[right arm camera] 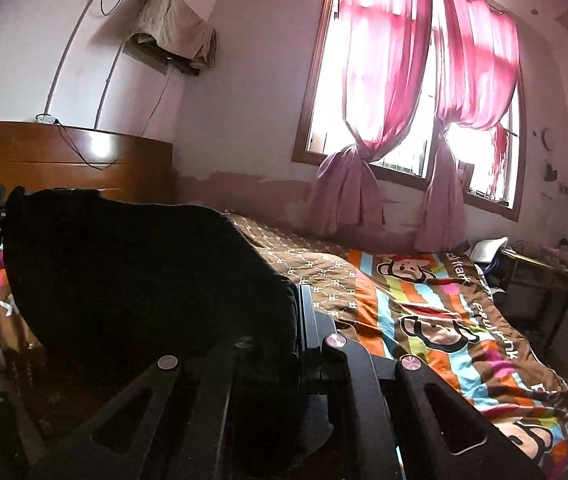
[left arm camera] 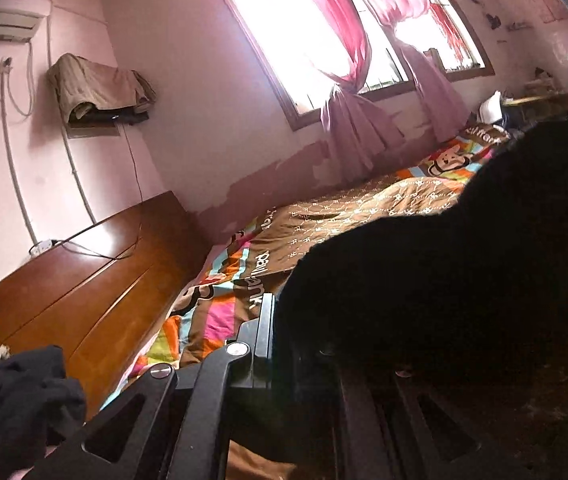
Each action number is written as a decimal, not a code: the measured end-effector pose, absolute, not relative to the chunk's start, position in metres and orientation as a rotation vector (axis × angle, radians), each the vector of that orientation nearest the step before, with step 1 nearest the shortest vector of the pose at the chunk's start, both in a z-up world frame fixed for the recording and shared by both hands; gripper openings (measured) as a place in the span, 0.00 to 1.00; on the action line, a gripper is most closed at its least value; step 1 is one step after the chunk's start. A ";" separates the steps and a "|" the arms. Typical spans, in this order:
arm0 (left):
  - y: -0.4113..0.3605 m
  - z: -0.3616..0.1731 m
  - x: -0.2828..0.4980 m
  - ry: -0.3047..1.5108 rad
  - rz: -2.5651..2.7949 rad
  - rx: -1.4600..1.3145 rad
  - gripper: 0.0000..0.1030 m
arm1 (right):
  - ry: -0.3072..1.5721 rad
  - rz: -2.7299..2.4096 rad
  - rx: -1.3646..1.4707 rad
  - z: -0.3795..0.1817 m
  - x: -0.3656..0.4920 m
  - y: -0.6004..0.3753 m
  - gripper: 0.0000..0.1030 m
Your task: Fold large clothes
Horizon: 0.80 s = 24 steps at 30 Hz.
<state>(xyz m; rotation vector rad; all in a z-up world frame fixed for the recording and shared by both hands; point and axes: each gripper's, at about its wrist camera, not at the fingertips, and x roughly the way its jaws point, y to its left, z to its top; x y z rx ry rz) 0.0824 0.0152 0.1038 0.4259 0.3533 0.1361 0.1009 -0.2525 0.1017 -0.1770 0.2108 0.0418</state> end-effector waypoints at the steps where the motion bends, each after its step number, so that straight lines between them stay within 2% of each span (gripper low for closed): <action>1: 0.016 0.104 0.092 0.358 0.131 0.437 0.06 | 0.211 0.041 -0.177 0.101 0.108 -0.253 0.05; 14: 0.012 0.072 0.218 0.456 0.105 0.432 0.06 | 0.316 0.026 -0.135 0.061 0.247 -0.264 0.06; 20: 0.014 0.028 0.270 0.508 0.116 0.501 0.08 | 0.384 0.030 -0.182 0.032 0.307 -0.255 0.06; 24: 0.024 0.000 0.292 0.599 0.073 0.426 0.10 | 0.460 0.028 -0.192 0.006 0.342 -0.248 0.06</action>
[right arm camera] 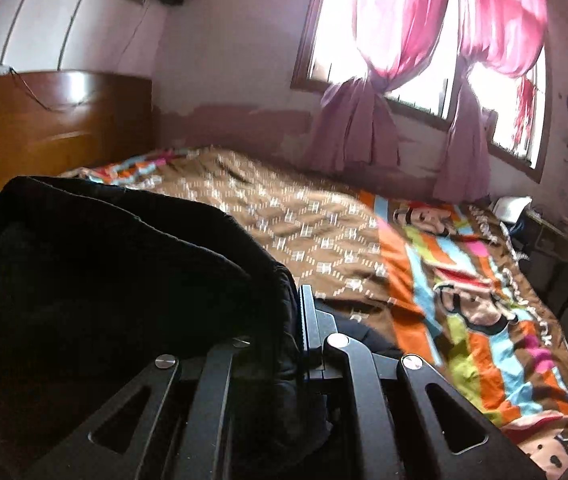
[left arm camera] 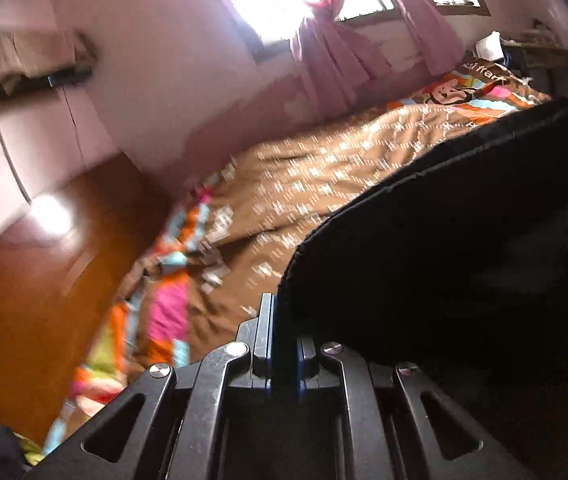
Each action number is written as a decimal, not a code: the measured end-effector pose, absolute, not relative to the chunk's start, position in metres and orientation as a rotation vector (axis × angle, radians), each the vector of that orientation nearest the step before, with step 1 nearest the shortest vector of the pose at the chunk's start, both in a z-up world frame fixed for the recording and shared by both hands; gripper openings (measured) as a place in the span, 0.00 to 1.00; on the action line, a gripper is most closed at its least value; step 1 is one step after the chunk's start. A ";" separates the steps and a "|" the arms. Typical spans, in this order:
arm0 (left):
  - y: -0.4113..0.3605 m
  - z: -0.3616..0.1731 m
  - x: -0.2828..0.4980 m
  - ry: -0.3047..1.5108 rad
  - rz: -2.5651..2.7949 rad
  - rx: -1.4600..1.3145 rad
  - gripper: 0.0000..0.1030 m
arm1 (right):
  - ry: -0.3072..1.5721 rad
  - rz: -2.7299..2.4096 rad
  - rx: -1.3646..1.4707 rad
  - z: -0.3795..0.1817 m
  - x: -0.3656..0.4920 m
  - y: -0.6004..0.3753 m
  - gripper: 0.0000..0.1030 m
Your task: Fold large clothes
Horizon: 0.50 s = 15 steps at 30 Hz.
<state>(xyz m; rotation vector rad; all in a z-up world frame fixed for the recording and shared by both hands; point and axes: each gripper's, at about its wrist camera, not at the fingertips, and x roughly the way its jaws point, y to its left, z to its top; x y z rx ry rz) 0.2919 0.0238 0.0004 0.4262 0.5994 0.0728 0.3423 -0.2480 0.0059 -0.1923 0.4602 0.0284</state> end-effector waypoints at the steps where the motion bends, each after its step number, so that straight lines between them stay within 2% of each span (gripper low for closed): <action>1: 0.029 -0.005 0.296 0.631 0.055 0.382 0.11 | 0.474 0.030 -0.190 0.001 0.347 -0.247 0.07; 4: 0.038 -0.007 0.295 0.650 0.032 0.296 0.19 | 0.506 0.044 -0.174 -0.007 0.355 -0.247 0.14; 5: 0.040 -0.004 0.291 0.641 0.019 0.280 0.27 | 0.513 0.052 -0.170 -0.008 0.356 -0.247 0.20; 6: 0.040 -0.003 0.291 0.636 0.012 0.273 0.46 | 0.517 0.056 -0.167 -0.008 0.355 -0.247 0.36; 7: 0.042 0.001 0.288 0.631 0.000 0.261 0.61 | 0.511 0.051 -0.163 -0.008 0.353 -0.249 0.46; 8: 0.043 0.006 0.283 0.620 -0.017 0.246 0.85 | 0.492 0.044 -0.152 -0.005 0.350 -0.251 0.65; 9: 0.045 0.011 0.281 0.594 -0.032 0.232 0.90 | 0.466 0.040 -0.142 -0.001 0.344 -0.253 0.74; 13: 0.043 0.027 0.263 0.548 -0.084 0.220 0.91 | 0.400 0.058 -0.138 0.011 0.322 -0.252 0.79; 15: 0.040 0.032 0.251 0.536 -0.106 0.213 0.94 | 0.388 0.091 -0.146 0.017 0.309 -0.249 0.86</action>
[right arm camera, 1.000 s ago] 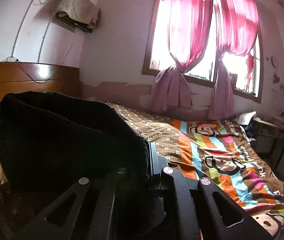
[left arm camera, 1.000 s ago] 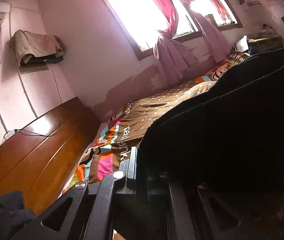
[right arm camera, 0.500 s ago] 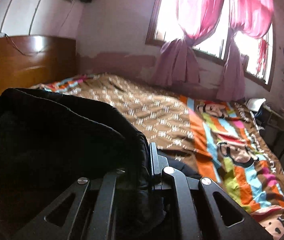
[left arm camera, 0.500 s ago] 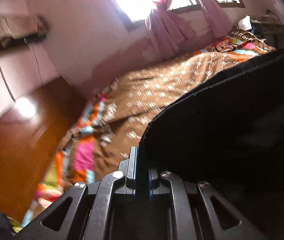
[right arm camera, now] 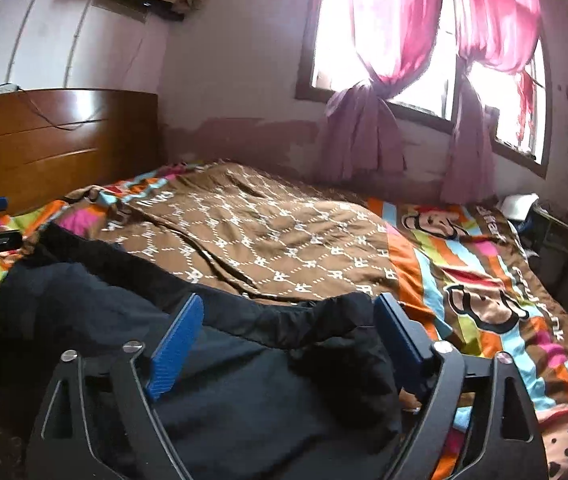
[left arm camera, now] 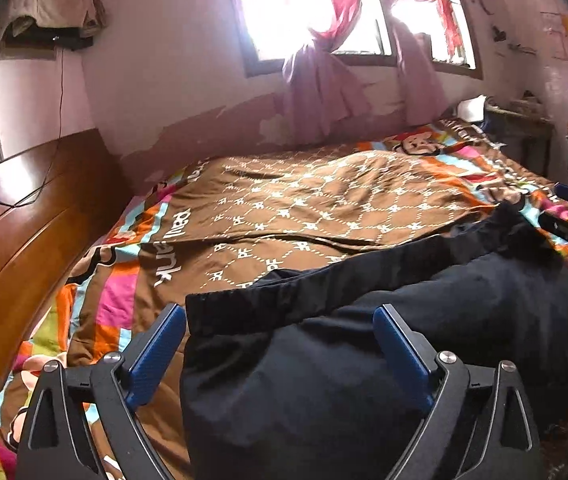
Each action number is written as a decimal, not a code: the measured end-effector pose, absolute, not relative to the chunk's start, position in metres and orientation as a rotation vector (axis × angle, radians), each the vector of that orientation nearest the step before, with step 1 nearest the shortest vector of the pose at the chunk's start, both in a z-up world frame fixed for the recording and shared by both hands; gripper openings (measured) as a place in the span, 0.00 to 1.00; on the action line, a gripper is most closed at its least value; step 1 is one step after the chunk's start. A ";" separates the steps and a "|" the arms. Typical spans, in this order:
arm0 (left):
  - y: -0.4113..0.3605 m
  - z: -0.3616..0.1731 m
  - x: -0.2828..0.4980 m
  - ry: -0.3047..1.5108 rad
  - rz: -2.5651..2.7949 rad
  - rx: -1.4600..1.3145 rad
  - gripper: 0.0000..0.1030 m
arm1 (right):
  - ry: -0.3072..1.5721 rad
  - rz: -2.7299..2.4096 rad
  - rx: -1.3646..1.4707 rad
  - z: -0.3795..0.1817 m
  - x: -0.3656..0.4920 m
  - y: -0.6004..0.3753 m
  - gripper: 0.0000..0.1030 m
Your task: Fold large clothes
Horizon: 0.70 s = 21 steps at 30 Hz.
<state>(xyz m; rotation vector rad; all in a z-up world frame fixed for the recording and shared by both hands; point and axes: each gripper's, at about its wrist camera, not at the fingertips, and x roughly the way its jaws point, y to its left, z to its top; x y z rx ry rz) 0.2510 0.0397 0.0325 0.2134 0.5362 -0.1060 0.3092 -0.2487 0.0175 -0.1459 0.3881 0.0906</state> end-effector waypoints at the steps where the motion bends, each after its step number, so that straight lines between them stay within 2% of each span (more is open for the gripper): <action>1: 0.038 0.033 0.245 0.535 -0.128 0.203 0.95 | 0.386 0.110 -0.147 0.019 0.303 -0.248 0.87; 3: 0.035 0.030 0.236 0.538 -0.171 0.183 0.99 | 0.394 0.151 -0.146 0.018 0.287 -0.246 0.90; 6: 0.030 0.013 0.220 0.579 -0.211 0.176 1.00 | 0.451 0.202 -0.119 0.007 0.268 -0.246 0.91; 14: 0.039 -0.051 0.190 0.729 -0.251 0.159 1.00 | 0.676 0.265 0.115 -0.070 0.236 -0.254 0.91; 21: 0.064 -0.069 0.198 0.755 -0.199 0.080 1.00 | 0.664 0.242 0.094 -0.081 0.235 -0.236 0.91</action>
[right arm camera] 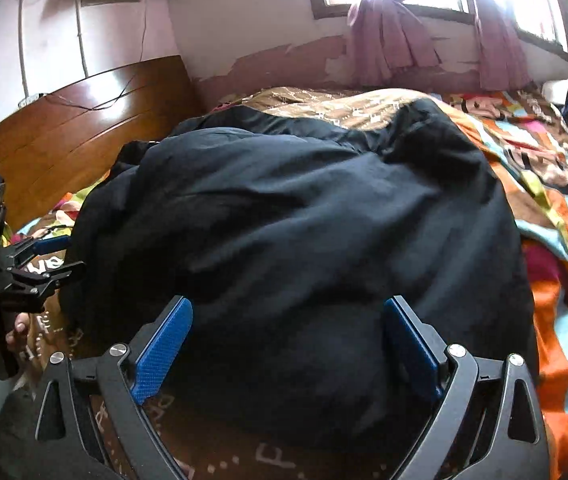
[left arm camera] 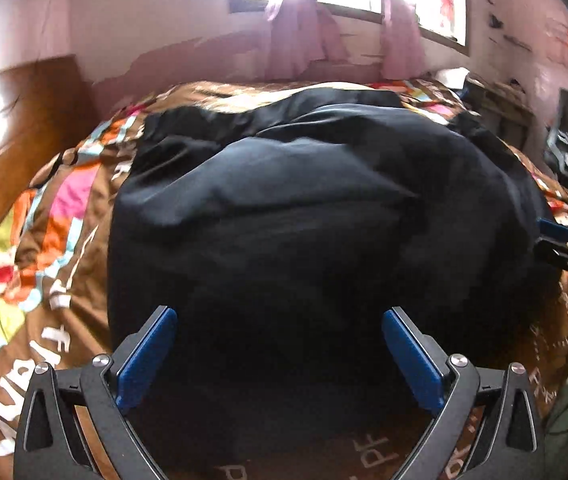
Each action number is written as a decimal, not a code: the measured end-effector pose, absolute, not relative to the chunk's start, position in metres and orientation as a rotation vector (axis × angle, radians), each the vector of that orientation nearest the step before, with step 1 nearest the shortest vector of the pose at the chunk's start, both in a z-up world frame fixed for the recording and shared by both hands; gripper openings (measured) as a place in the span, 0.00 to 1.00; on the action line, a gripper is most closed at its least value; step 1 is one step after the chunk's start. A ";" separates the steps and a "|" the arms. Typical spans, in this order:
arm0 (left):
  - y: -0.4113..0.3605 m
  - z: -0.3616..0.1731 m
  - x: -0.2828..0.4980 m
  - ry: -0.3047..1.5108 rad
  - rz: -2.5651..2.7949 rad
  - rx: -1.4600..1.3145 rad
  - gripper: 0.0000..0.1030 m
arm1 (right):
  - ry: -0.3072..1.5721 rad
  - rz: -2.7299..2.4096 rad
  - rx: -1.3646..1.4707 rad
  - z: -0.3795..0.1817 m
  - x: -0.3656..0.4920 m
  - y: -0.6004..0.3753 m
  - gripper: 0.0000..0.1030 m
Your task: Fold large clothes
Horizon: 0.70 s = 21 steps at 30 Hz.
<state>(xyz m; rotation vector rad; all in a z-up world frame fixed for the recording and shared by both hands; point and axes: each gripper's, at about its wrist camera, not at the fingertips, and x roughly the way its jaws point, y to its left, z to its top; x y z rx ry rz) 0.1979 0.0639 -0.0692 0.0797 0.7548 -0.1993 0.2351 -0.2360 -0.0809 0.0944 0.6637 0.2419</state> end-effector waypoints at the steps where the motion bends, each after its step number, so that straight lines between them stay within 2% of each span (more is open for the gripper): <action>1: 0.069 -0.072 0.202 0.757 -0.203 0.053 1.00 | 0.662 0.233 0.081 -0.081 0.238 -0.233 0.91; 6: 0.071 -0.082 0.222 0.769 -0.196 0.059 1.00 | 0.686 0.172 0.110 -0.089 0.265 -0.227 0.95; 9: 0.067 -0.084 0.231 0.772 -0.190 0.079 1.00 | 0.707 0.125 0.204 -0.096 0.278 -0.242 0.95; 15: 0.058 -0.080 0.258 0.759 -0.191 0.105 1.00 | 0.697 0.059 0.183 -0.095 0.305 -0.255 0.95; 21: 0.033 -0.079 0.290 0.769 -0.146 0.170 1.00 | 0.769 0.072 0.259 -0.105 0.346 -0.279 0.95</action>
